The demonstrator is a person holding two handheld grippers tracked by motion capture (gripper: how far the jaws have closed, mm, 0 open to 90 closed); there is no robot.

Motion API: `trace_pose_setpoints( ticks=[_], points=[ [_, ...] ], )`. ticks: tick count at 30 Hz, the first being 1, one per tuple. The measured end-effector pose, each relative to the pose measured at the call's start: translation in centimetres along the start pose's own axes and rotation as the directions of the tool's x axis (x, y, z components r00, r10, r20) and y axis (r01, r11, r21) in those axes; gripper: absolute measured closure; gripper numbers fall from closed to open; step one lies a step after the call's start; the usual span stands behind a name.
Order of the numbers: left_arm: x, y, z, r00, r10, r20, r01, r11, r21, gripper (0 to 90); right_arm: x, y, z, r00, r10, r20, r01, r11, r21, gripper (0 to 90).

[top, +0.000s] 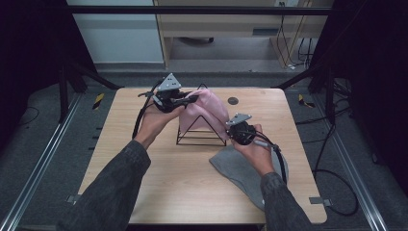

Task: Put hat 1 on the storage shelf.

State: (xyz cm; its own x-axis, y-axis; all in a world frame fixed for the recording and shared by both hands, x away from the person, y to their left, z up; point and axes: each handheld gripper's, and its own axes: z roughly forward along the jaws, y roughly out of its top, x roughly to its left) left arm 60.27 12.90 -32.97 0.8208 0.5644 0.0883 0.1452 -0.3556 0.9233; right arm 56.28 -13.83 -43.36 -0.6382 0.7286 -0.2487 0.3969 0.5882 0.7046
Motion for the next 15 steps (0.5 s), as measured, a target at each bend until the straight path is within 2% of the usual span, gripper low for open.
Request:
trace_pose_setpoints(
  ticks=[4,5,6,9,15],
  points=[
    [-0.5,-0.1,0.1,0.9999,0.010,0.009,-0.010,0.9999,0.008,77.6,-0.1,-0.4,0.1,1.0000,-0.007,0.002,0.007,1.000,0.026,84.4],
    [-0.8,-0.2,0.2,0.9996,0.029,-0.004,-0.029,0.9991,0.031,77.6,-0.1,-0.6,0.2,1.0000,-0.005,0.003,0.005,0.999,0.034,84.4],
    [-0.8,-0.2,0.2,0.9996,0.029,-0.004,-0.029,0.9991,0.031,77.5,-0.1,-0.6,0.2,1.0000,-0.005,0.003,0.005,0.999,0.034,84.4],
    [-0.7,-0.8,0.3,0.9998,0.019,0.001,-0.019,0.9993,0.031,77.2,-0.3,-1.1,0.3,0.9999,0.009,-0.003,-0.009,0.999,0.038,84.3],
    [-0.5,-1.7,0.0,1.0000,-0.002,0.006,0.002,0.9998,0.018,77.8,0.0,-1.3,0.0,1.0000,0.007,-0.006,-0.006,1.000,0.026,81.2]
  ],
)
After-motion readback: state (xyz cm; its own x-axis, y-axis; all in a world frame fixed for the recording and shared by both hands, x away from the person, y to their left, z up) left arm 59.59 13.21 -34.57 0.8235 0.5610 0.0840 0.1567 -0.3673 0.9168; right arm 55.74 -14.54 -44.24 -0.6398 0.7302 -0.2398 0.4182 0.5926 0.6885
